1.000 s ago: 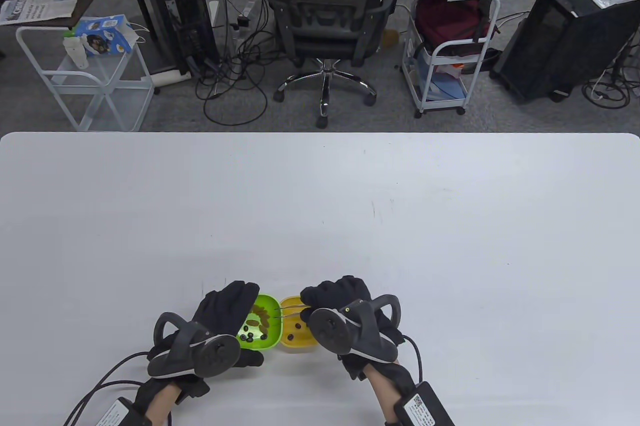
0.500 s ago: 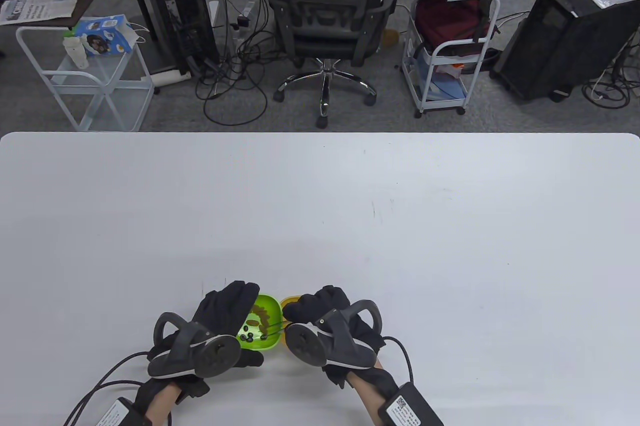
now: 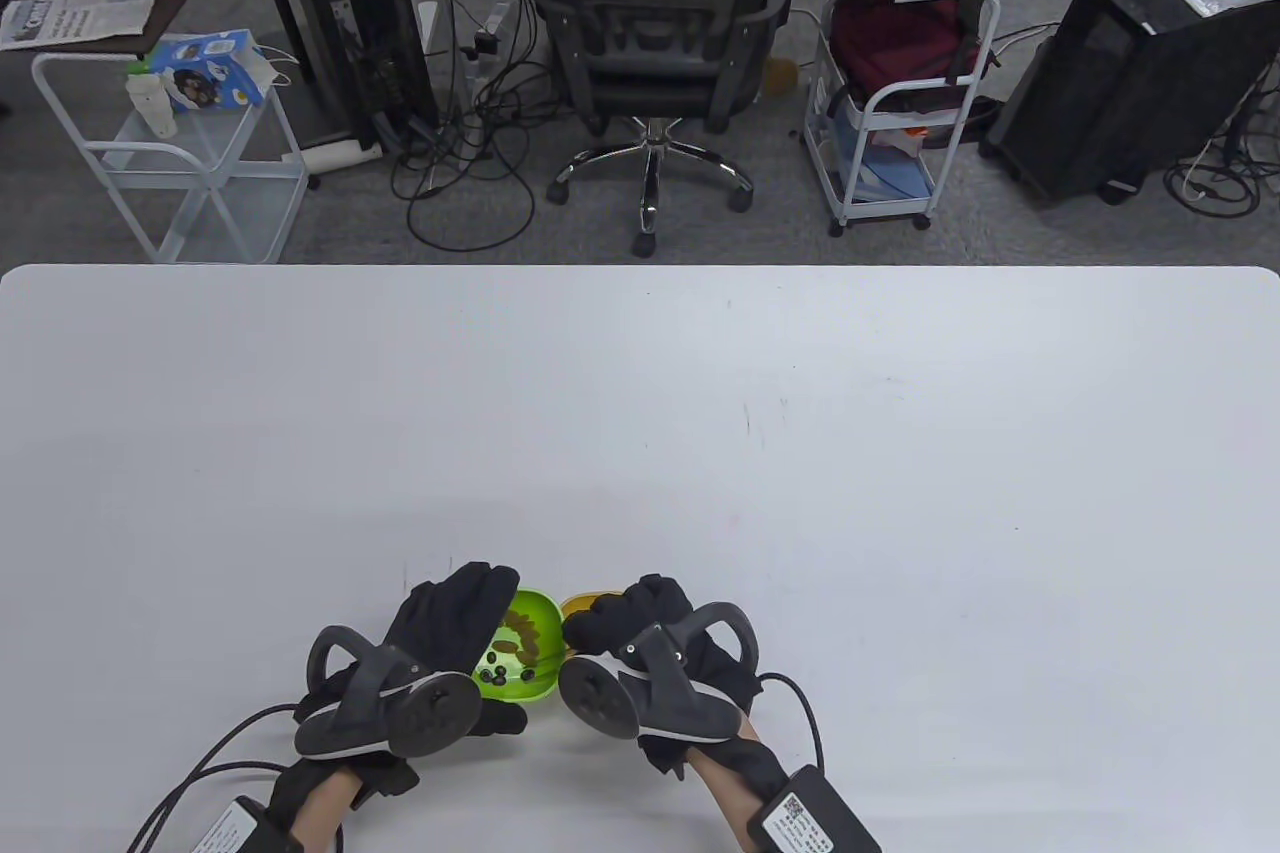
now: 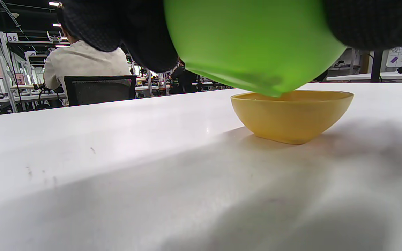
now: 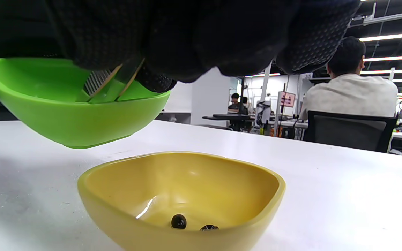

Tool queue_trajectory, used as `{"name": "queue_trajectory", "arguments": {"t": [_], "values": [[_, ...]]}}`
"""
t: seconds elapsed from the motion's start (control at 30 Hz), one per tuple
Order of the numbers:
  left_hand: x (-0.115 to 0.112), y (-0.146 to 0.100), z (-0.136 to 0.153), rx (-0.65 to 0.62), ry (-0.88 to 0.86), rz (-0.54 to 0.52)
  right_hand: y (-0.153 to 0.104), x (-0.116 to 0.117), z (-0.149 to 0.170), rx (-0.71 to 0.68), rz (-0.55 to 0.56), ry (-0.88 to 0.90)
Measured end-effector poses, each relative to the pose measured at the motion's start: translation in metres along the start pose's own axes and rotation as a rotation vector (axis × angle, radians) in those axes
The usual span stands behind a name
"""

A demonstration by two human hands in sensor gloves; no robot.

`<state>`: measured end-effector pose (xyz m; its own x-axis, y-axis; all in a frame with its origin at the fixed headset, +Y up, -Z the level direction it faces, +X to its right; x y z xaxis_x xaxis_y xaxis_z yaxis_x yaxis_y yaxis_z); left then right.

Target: Pick coffee beans with tweezers into small dish

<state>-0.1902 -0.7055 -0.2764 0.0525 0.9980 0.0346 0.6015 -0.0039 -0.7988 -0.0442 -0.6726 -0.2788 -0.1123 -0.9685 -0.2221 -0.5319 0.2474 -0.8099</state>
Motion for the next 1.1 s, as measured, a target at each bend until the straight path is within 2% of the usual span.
{"name": "queue_trajectory", "arguments": {"t": [0.73,1.1], "values": [[0.000,0.000,-0.001,-0.001,0.012,0.006,0.002,-0.001,-0.005,-0.006,-0.017,-0.038],[0.001,0.000,0.000,0.001,0.008,0.002,0.000,-0.013,0.009,0.041,0.025,0.017]]}}
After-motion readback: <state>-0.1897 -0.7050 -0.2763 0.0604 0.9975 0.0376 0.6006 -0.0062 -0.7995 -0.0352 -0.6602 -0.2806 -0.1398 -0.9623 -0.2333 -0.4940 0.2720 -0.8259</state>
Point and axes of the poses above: the tracker on the back of each hand, its own z axis roughly to the little-finger side, its own y axis roughly from the wrist to the fingertips, x = y × z, the point moved 4 cm from there along y, roughly from the wrist to the fingertips, and after that the axes turned 2 degrees about z, right-handed, at the moved point
